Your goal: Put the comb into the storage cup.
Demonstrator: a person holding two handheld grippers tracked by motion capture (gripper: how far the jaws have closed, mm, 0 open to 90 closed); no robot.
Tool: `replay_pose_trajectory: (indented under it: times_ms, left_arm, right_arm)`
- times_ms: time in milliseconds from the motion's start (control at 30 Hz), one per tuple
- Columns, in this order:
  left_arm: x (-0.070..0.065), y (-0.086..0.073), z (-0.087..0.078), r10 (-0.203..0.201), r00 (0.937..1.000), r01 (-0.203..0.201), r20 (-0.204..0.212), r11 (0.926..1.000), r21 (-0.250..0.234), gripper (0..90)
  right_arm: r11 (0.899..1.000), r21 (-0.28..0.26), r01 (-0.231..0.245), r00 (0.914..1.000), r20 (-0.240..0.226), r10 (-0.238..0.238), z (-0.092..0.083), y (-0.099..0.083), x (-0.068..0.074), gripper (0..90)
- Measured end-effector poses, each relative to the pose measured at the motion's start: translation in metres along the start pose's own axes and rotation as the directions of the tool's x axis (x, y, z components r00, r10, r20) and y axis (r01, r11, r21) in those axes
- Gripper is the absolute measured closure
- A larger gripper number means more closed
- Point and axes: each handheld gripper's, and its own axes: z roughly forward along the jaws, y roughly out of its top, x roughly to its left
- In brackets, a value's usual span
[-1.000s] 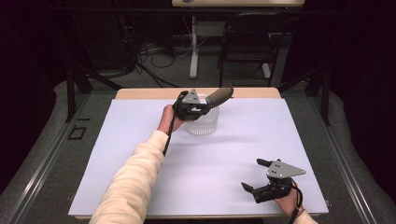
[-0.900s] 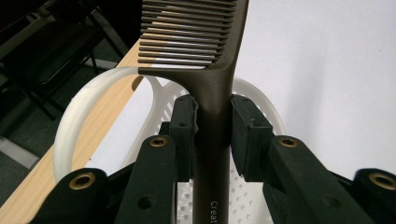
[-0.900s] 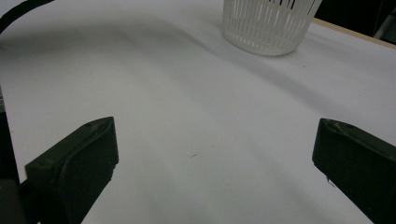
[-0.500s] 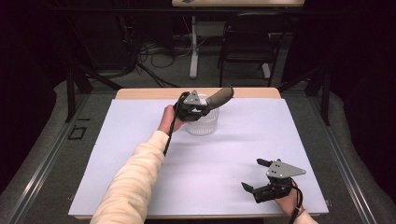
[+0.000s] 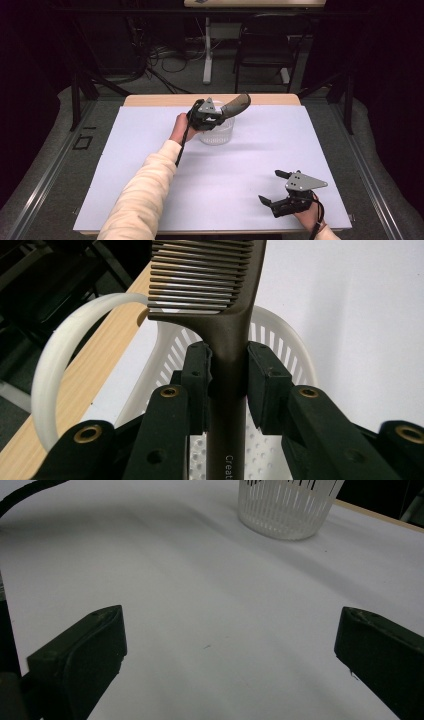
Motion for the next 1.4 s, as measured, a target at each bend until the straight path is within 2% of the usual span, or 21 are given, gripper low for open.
replay_pose_trajectory:
  times_ms: [167, 500, 700, 800, 867, 933, 1033, 1100, 1233, 1333, 1400]
  left_arm:
    - [-0.001, 0.000, 0.001, 0.008, 1.0000, -0.009, 0.005, 0.9999, 0.010, 72.2]
    - [0.000, 0.002, 0.000, 0.054, 0.9985, -0.055, 0.005, 0.9976, 0.043, 72.0]
    - [0.000, 0.001, -0.001, 0.055, 0.9985, -0.055, 0.008, 0.9978, 0.038, 71.0]
    - [0.000, 0.001, -0.006, 0.046, 0.9989, -0.046, 0.007, 0.9988, 0.014, 58.4]
    - [0.001, 0.000, -0.011, 0.035, 0.9994, -0.035, 0.004, 0.9993, -0.008, 53.5]
    - [0.001, -0.001, -0.015, 0.022, 0.9997, -0.022, -0.008, 0.9997, -0.013, 44.3]
    - [0.001, 0.000, -0.020, 0.010, 0.9997, -0.010, -0.020, 0.9999, 0.005, 35.6]
    - [0.000, -0.001, -0.024, -0.007, 0.9988, 0.007, -0.049, 1.0000, 0.000, 30.1]
    - [-0.001, -0.001, -0.033, -0.035, 0.9978, 0.035, -0.055, 0.9994, -0.005, 22.2]
    - [-0.003, 0.001, -0.039, -0.050, 0.9971, 0.050, -0.058, 0.9987, -0.005, 20.0]
    - [-0.004, 0.002, -0.043, -0.042, 0.9967, 0.043, -0.069, 0.9990, 0.012, 18.1]
  right_arm:
    - [1.000, 0.001, 0.002, 1.0000, -0.001, -0.002, 0.000, 0.000, 0.000, 0.0]
    - [1.000, 0.003, 0.000, 1.0000, -0.003, 0.000, 0.001, 0.000, 0.000, 0.1]
    - [1.000, 0.000, -0.001, 1.0000, -0.003, 0.001, 0.000, 0.000, 0.000, 0.0]
    - [1.000, -0.013, -0.003, 1.0000, 0.001, 0.003, -0.002, 0.000, 0.000, 0.0]
    - [1.000, -0.011, -0.005, 1.0000, 0.004, 0.005, -0.002, 0.000, -0.001, 0.0]
    - [1.000, -0.011, -0.005, 1.0000, 0.002, 0.005, -0.001, 0.000, 0.000, 0.0]
    - [1.000, -0.007, -0.006, 1.0000, 0.001, 0.006, -0.001, 0.000, 0.000, 0.0]
    - [1.000, -0.008, -0.004, 1.0000, 0.002, 0.004, 0.000, 0.000, 0.000, 0.0]
    - [1.000, -0.006, -0.004, 1.0000, 0.003, 0.004, 0.000, 0.000, 0.000, 0.0]
    - [1.000, 0.005, -0.006, 1.0000, 0.001, 0.006, 0.001, 0.000, 0.000, 0.0]
    - [1.000, 0.003, -0.004, 1.0000, -0.001, 0.004, 0.002, 0.000, 0.000, 0.0]
